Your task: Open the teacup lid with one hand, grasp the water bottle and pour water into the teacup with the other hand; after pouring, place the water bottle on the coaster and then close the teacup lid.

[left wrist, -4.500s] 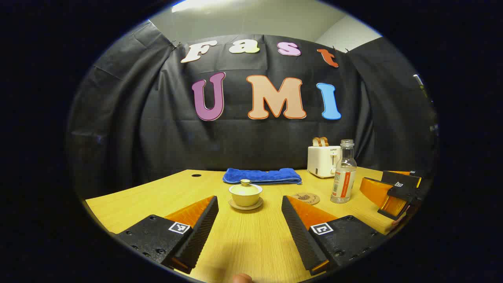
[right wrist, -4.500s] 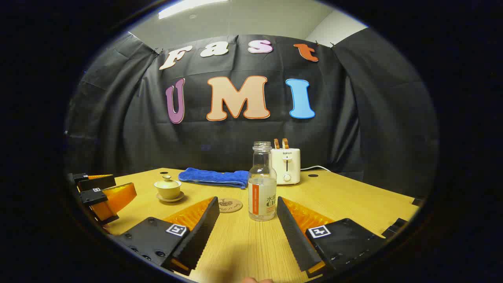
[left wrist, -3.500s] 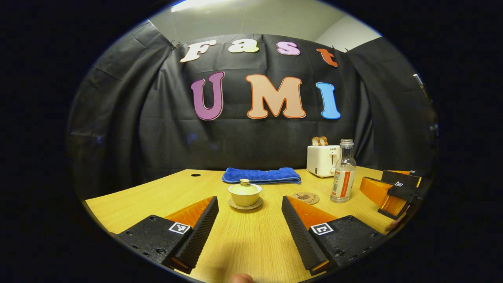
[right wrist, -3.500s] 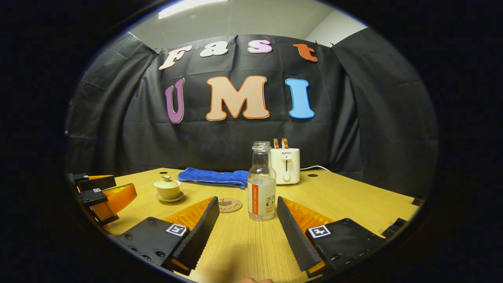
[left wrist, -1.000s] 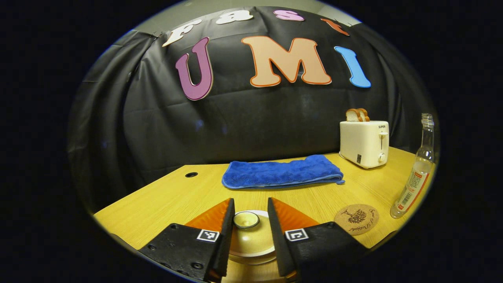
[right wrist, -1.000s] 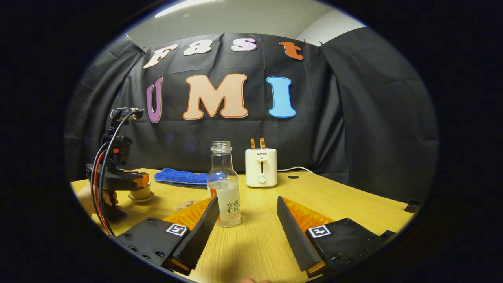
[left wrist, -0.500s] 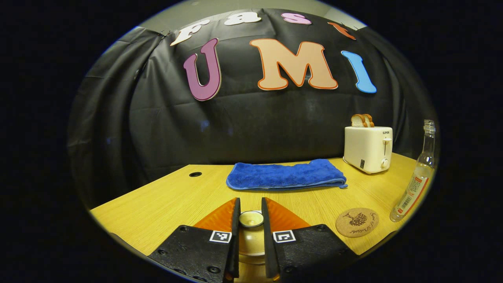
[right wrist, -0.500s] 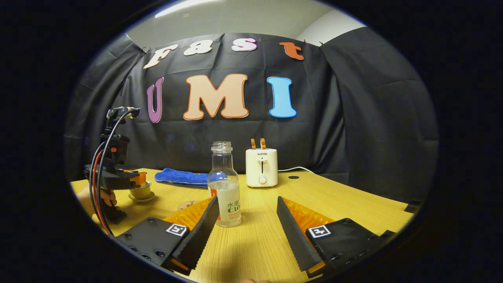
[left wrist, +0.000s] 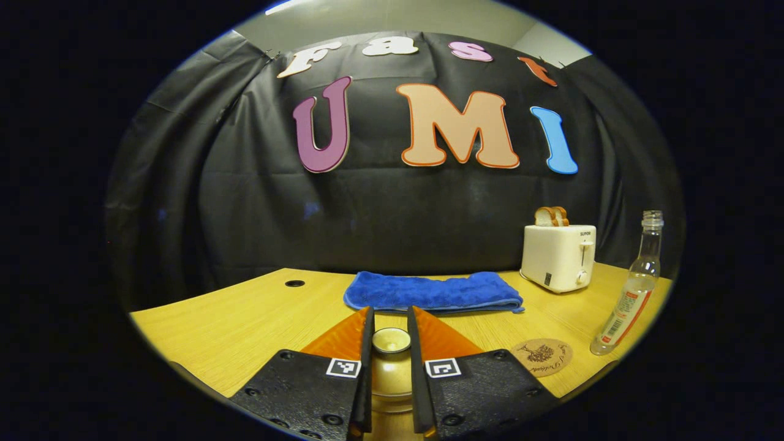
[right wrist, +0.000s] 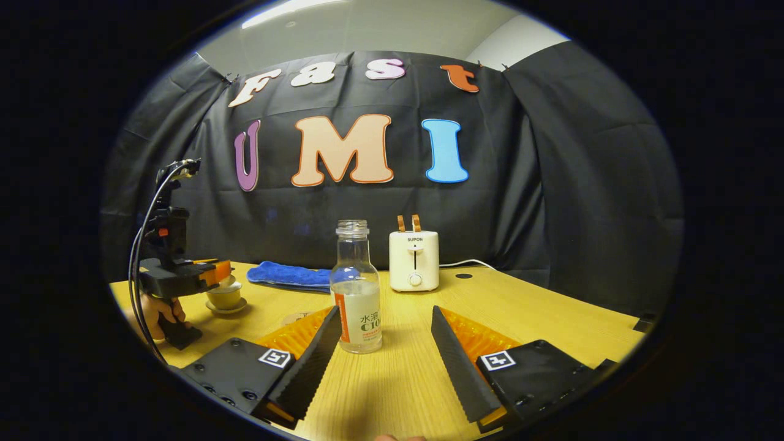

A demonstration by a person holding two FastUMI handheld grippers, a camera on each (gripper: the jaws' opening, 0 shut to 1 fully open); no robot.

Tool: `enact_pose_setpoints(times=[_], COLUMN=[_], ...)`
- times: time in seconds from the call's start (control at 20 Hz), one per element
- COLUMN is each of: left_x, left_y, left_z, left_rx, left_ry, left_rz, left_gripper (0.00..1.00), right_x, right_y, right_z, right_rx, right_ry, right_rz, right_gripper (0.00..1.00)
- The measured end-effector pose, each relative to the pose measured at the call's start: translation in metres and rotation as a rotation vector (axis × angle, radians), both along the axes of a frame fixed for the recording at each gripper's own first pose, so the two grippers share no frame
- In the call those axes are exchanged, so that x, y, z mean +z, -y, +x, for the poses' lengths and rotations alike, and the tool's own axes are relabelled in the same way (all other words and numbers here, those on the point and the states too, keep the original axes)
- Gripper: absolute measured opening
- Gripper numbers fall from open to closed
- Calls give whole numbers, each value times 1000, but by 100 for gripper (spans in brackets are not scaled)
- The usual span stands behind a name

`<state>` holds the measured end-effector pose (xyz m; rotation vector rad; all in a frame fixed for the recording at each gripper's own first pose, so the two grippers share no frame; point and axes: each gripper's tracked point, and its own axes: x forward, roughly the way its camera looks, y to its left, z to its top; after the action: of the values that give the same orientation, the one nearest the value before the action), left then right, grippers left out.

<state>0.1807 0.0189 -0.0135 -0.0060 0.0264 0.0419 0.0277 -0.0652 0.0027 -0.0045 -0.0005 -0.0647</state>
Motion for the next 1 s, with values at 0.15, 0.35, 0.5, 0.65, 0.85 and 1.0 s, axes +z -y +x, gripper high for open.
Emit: enact_pose_setpoints(times=[0.15, 0.35, 0.5, 0.65, 0.85, 1.0], left_x=[0, 1, 2, 4, 5, 6], left_y=[1, -2, -11, -23, -34, -40], left_z=[-9, -28, -47, -69, -93, -104], left_rx=[-29, -47, -48, -44, -50, -54], left_ry=[-2, -2, 1, 4, 9, 9], left_rz=[1, 1, 2, 4, 7, 8], left_gripper=[24, 23, 23, 24, 23, 23], right_x=[-1, -2, -1, -3, -4, -9], right_y=[-11, -21, -27, -32, -33, -37], right_z=[3, 12, 21, 36, 61, 83], right_rx=[42, 63, 59, 57, 30, 31], right_ry=[-3, -5, -5, -7, -9, -30], right_rz=[2, 2, 1, 1, 0, 2], right_gripper=[95, 89, 89, 94, 95, 95])
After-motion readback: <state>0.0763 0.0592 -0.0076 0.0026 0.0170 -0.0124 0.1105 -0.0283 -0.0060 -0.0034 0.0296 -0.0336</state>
